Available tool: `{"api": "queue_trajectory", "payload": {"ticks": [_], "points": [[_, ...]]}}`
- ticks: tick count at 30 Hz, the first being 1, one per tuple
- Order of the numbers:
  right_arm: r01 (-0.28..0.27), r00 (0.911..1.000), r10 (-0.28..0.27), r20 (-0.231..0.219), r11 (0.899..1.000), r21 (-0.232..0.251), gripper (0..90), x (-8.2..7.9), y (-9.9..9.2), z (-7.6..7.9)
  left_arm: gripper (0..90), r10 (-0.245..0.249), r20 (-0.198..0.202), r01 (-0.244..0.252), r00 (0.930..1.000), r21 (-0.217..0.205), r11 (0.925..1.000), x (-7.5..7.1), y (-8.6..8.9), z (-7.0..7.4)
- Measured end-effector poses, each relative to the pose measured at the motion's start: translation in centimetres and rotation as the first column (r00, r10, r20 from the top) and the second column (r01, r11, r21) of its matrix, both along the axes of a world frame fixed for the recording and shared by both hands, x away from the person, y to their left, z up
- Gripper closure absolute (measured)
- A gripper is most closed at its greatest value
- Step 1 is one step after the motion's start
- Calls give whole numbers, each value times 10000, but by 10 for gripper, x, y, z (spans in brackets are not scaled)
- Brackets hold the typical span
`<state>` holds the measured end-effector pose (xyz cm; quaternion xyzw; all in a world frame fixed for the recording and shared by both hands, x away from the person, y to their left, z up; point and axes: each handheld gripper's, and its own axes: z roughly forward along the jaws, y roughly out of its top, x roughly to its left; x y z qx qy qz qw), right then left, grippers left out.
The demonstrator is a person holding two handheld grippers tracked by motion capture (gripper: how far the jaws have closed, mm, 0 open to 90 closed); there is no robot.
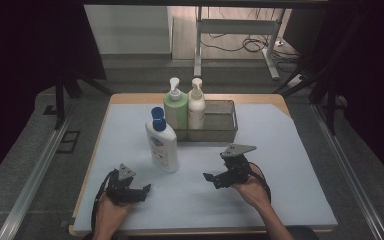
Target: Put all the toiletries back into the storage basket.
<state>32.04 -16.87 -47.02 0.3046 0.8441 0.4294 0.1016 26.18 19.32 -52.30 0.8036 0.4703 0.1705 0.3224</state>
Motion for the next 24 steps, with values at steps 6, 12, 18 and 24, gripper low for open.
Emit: {"api": "queue_trajectory", "payload": {"ticks": [6, 12, 18, 24], "points": [[122, 9999, -121, -59, 9998, 146, 0, 5, 9, 4, 124, -16, 5, 16, 10000, -1, 10000, 0, 0, 0], [156, 9999, -155, 35, 9998, -142, 0, 9, 21, 8, 124, -14, 13, 14, 10000, 4, 10000, 0, 0, 0], [-107, 9996, 117, 247, 9992, -395, 0, 10, 35, 12, 124, 9, 19, -8, 10000, -30, 10000, 0, 0, 0], [-361, 9990, 370, 243, 9986, -396, 0, 12, 48, 16, 125, 30, 10, -30, 10000, -27, 10000, 0, 0, 0]]}}
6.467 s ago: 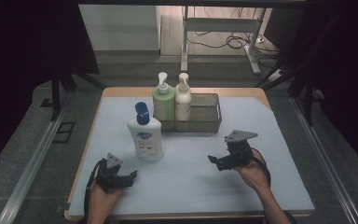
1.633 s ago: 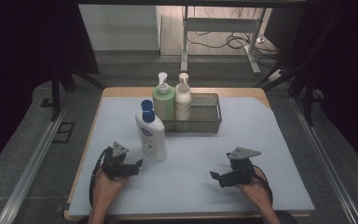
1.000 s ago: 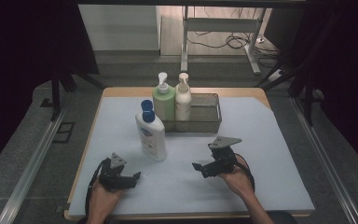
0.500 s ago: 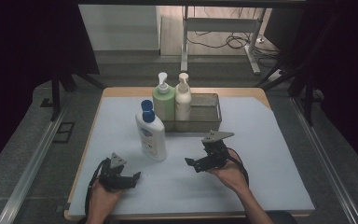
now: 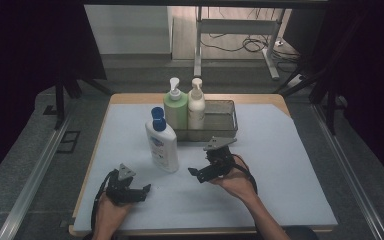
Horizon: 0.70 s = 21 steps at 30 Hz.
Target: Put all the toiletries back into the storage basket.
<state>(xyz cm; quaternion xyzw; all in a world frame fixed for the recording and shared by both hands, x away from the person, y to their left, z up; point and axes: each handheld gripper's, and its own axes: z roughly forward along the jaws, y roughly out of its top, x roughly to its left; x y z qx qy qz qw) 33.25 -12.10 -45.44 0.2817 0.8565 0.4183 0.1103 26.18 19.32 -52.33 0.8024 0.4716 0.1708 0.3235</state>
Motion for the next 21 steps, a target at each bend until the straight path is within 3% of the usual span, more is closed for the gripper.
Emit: {"api": "queue_trajectory", "payload": {"ticks": [5, 9, 16, 21], "points": [[-4, 10000, 3, 92, 9999, 133, 27, 3, 10, 8, 125, 4, 17, -4, 10000, -16, 10000, 0, 0, 0], [11, 9999, -7, -112, 9991, 424, 41, 7, 19, 15, 125, 7, 14, -7, 10000, -16, 10000, 0, 0, 0], [-196, 9998, 193, 104, 9994, 280, 50, 10, 35, 24, 125, 6, 12, -6, 10000, -9, 10000, 0, 0, 0], [-121, 9992, 105, 378, 9990, 426, 80, 13, 46, 29, 126, 3, 10, -3, 10000, -13, 10000, 0, 0, 0]]}}
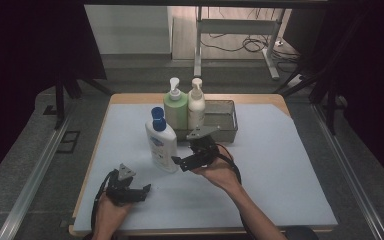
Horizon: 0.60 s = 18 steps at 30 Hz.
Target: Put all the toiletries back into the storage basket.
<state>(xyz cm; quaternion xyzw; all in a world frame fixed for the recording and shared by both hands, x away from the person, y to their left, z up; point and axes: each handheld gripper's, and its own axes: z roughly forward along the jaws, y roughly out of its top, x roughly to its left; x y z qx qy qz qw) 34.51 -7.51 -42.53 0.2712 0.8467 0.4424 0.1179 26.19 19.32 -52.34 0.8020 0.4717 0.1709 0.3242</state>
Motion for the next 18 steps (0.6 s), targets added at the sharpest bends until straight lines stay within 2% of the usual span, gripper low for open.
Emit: {"api": "queue_trajectory", "payload": {"ticks": [4, 18], "points": [[-84, 9993, 85, 360, 10000, -25, 104, 2, 14, 6, 127, 3, 3, -3, 10000, -5, 10000, 0, 0, 0], [41, 9972, -27, 745, 9998, -186, 173, 11, 48, 13, 128, -2, -1, 2, 10000, -5, 10000, 0, 0, 0]]}}
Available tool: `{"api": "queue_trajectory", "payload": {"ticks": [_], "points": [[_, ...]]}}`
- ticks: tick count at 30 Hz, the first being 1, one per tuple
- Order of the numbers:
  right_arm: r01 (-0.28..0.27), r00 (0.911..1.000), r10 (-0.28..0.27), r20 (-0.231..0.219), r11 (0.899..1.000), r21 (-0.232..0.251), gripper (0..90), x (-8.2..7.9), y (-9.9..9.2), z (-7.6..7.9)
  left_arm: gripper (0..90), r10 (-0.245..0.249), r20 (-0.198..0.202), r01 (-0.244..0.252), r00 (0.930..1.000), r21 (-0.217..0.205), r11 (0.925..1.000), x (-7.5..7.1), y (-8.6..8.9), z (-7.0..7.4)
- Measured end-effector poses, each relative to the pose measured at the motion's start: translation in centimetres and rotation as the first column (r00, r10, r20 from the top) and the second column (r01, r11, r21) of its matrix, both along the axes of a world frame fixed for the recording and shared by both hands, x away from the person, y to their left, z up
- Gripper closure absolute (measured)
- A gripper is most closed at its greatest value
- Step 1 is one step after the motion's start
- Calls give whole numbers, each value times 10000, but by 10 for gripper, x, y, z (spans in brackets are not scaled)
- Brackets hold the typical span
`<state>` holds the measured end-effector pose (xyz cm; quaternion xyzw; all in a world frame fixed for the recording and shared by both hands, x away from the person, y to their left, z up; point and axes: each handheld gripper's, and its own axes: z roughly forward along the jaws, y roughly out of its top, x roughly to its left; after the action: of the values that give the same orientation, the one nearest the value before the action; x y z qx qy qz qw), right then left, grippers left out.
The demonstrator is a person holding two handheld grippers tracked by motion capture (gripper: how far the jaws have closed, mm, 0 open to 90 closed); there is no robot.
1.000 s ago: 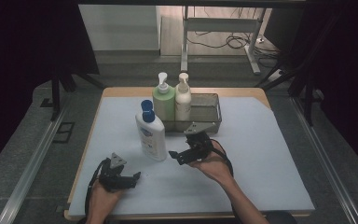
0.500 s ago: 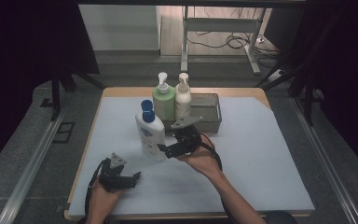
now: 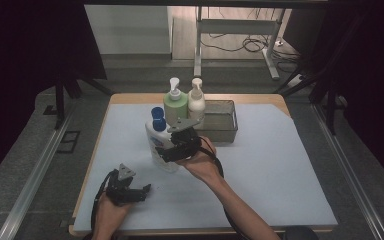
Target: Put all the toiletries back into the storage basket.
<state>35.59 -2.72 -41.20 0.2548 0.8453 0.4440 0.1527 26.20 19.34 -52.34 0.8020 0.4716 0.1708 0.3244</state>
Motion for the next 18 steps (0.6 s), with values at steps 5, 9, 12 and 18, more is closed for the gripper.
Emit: {"api": "queue_trajectory", "payload": {"ticks": [5, 9, 12, 18], "points": [[119, 9999, -119, 107, 9999, -45, 208, 2, 7, -2, 128, -1, 3, 1, 10000, -11, 10000, 0, 0, 0], [180, 9998, -180, 120, 9998, 2, 252, 5, 12, -5, 128, -1, -1, 1, 10000, -5, 10000, 0, 0, 0], [160, 9998, -160, 139, 9999, 11, 299, 5, 14, -6, 128, -4, 0, 4, 10000, -8, 10000, 0, 0, 0], [106, 9999, -107, 17, 9996, 248, 384, 3, 15, -7, 128, -5, 1, 5, 10000, -12, 10000, 0, 0, 0]]}}
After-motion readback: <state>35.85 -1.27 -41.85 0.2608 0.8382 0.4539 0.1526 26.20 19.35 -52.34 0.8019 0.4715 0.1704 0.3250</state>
